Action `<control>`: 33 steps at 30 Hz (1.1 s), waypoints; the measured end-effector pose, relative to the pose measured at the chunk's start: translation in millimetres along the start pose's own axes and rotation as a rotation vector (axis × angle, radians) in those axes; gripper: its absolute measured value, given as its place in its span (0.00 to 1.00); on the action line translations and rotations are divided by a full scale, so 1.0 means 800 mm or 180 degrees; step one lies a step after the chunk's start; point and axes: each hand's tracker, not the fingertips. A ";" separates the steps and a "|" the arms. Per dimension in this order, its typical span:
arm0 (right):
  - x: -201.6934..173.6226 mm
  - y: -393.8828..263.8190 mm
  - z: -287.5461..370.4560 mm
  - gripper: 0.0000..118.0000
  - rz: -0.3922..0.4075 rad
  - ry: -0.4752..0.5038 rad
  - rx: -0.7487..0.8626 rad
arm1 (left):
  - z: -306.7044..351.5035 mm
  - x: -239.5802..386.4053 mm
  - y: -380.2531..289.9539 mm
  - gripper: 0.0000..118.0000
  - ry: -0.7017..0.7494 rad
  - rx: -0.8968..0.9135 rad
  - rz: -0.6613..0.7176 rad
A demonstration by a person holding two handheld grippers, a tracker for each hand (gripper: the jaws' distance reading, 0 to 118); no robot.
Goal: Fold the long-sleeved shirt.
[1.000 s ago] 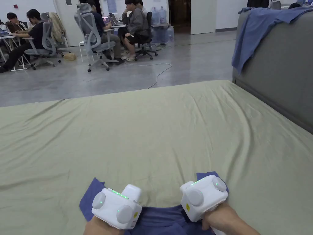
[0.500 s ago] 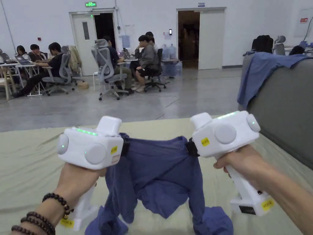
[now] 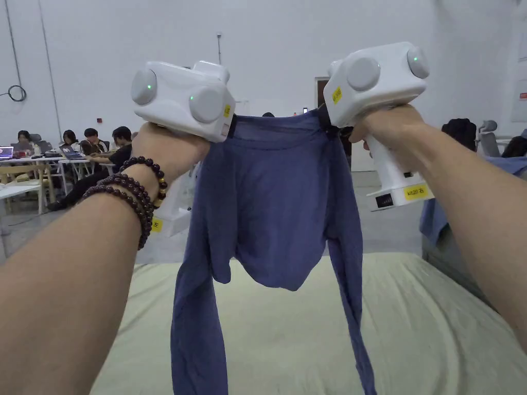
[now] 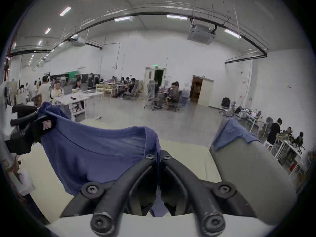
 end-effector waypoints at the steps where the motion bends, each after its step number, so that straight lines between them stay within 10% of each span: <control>1: 0.001 -0.001 0.000 0.00 -0.0045 0.0001 -0.0005 | -0.002 -0.001 -0.002 0.04 -0.0013 -0.0010 0.0051; 23: -0.086 -0.425 -0.153 0.00 -0.0263 0.0469 -0.1325 | -0.043 0.110 -0.444 0.05 -0.0514 -0.1425 0.0209; 33: -0.107 -0.515 0.004 0.00 -0.0012 0.0730 -0.1147 | 0.101 0.122 -0.498 0.05 -0.0725 -0.1319 0.0023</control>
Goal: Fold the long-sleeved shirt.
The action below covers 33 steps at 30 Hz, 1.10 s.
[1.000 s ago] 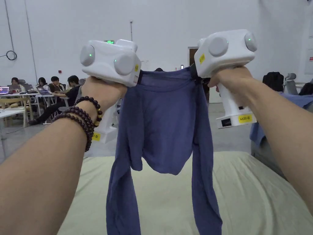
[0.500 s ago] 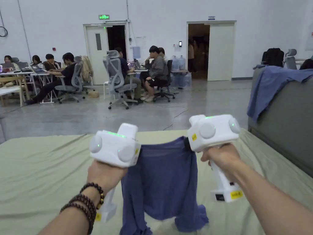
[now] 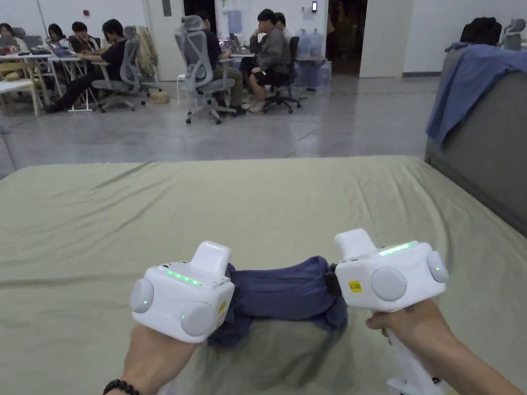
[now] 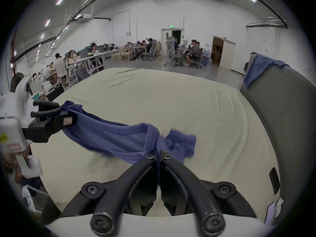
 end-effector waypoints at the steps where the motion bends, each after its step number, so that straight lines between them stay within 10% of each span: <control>1: -0.009 -0.025 0.010 0.00 -0.0006 0.0042 -0.0055 | 0.010 0.010 -0.020 0.05 -0.0037 -0.0049 -0.0082; 14: -0.056 -0.236 -0.009 0.00 0.0165 0.0362 -0.1102 | 0.044 0.109 -0.216 0.06 -0.0469 -0.0735 -0.0461; 15: -0.055 -0.228 -0.007 0.07 0.0189 0.0378 -0.1127 | 0.043 0.108 -0.216 0.13 -0.0460 -0.0692 -0.0454; 18: -0.047 -0.209 0.028 0.86 0.0230 0.0439 -0.1047 | 0.054 0.097 -0.206 1.00 -0.0641 -0.0826 -0.0129; 19: -0.042 -0.207 0.040 1.00 0.0208 0.0445 -0.0978 | 0.062 0.094 -0.203 0.98 -0.0732 -0.0865 -0.0052; 24: -0.020 -0.209 0.094 0.97 -0.0096 0.0381 -0.0769 | 0.105 0.083 -0.198 0.98 -0.0484 -0.0596 0.0038; 25: -0.018 -0.212 0.098 0.76 -0.0116 0.0364 -0.0741 | 0.107 0.081 -0.198 0.93 -0.0396 -0.0595 0.0029; 26: -0.018 -0.215 0.101 0.34 -0.0125 0.0352 -0.0719 | 0.108 0.076 -0.197 0.76 -0.0387 -0.0584 0.0049; 27: -0.021 -0.222 0.102 0.00 -0.0129 0.0237 -0.0726 | 0.104 0.069 -0.199 0.36 -0.0312 -0.0621 0.0119; 28: -0.022 -0.223 0.097 0.00 -0.0154 0.0268 -0.0717 | 0.103 0.065 -0.202 0.00 -0.0232 -0.0586 0.0241; 33: -0.024 -0.230 0.084 0.00 -0.0170 0.0353 -0.0810 | 0.098 0.052 -0.206 0.00 -0.0470 -0.0661 0.0486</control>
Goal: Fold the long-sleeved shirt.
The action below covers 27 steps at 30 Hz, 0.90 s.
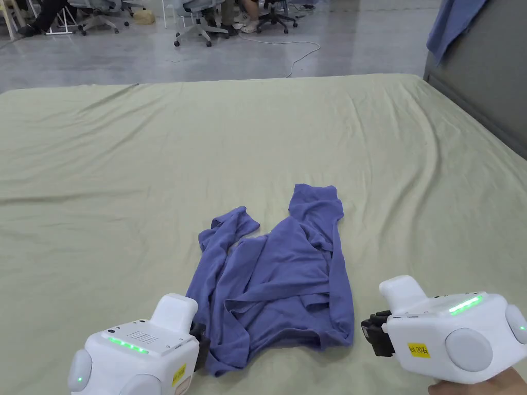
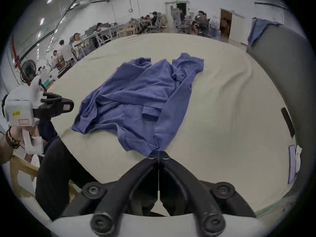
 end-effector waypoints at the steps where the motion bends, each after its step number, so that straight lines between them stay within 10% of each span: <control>1: 0.000 0.000 -0.002 0.00 0.0008 0.0002 -0.0020 | -0.003 0.000 -0.001 0.21 0.0014 -0.0011 -0.0004; 3: -0.001 0.000 -0.007 0.00 0.0005 0.0002 -0.0030 | -0.019 0.002 -0.006 0.92 -0.0088 -0.0208 0.0044; 4: 0.001 -0.001 -0.002 0.00 -0.0009 0.0010 -0.0030 | -0.027 0.003 -0.009 0.99 -0.0101 -0.0301 0.0048; 8: 0.004 0.000 -0.002 0.00 -0.0057 0.0027 -0.0042 | -0.042 0.033 -0.010 0.91 -0.0023 -0.0625 -0.0163; 12: 0.010 0.002 0.001 0.00 -0.0084 -0.0009 -0.0017 | -0.054 0.036 -0.031 0.46 -0.0015 -0.0415 -0.0252; 13: 0.011 0.005 0.002 0.00 -0.0089 -0.0009 -0.0014 | -0.048 0.033 -0.027 0.07 -0.0169 -0.0392 -0.0298; 24: -0.018 0.179 -0.020 0.00 0.0333 0.0112 0.0483 | -0.037 0.023 -0.029 0.06 -0.0250 -0.0182 -0.0043; 25: -0.023 0.197 -0.028 0.09 0.0398 0.0151 0.0514 | -0.037 0.025 -0.029 0.06 -0.0250 -0.0182 -0.0052; 27: -0.038 0.240 -0.065 0.58 0.0472 0.0222 0.0359 | -0.037 0.025 -0.028 0.06 -0.0249 -0.0190 -0.0060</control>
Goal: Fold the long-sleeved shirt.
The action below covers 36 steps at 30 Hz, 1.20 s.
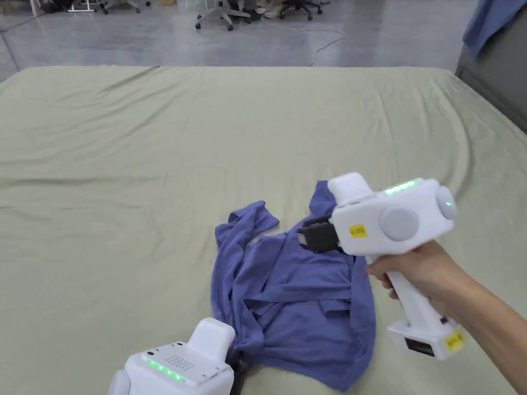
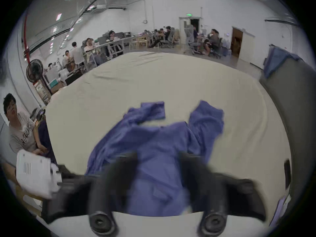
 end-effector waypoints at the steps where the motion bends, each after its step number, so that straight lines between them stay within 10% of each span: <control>1: -0.004 0.017 -0.024 0.77 0.0013 0.0027 -0.0066 | 0.000 0.001 0.000 0.06 0.0003 -0.0002 -0.0002; 6: -0.025 0.064 -0.143 0.66 0.0187 -0.0011 -0.0670 | -0.002 -0.002 0.000 0.06 0.0007 -0.0033 -0.0014; 10: -0.039 0.044 -0.217 0.23 0.0112 0.0169 -0.1334 | 0.003 0.002 0.000 0.06 0.0032 -0.0033 -0.0045; 14: -0.037 0.033 -0.213 0.09 0.0008 0.0063 -0.1155 | 0.004 0.001 0.003 0.06 0.0063 -0.0066 -0.0058; 21: 0.008 0.099 -0.051 0.08 -0.0086 0.0023 -0.0042 | 0.034 -0.050 0.067 0.06 0.0352 0.0346 -0.0073; 36: 0.080 0.319 0.236 0.08 -0.0113 -0.0590 0.1405 | 0.210 -0.107 0.494 0.06 0.1495 0.1834 -0.0896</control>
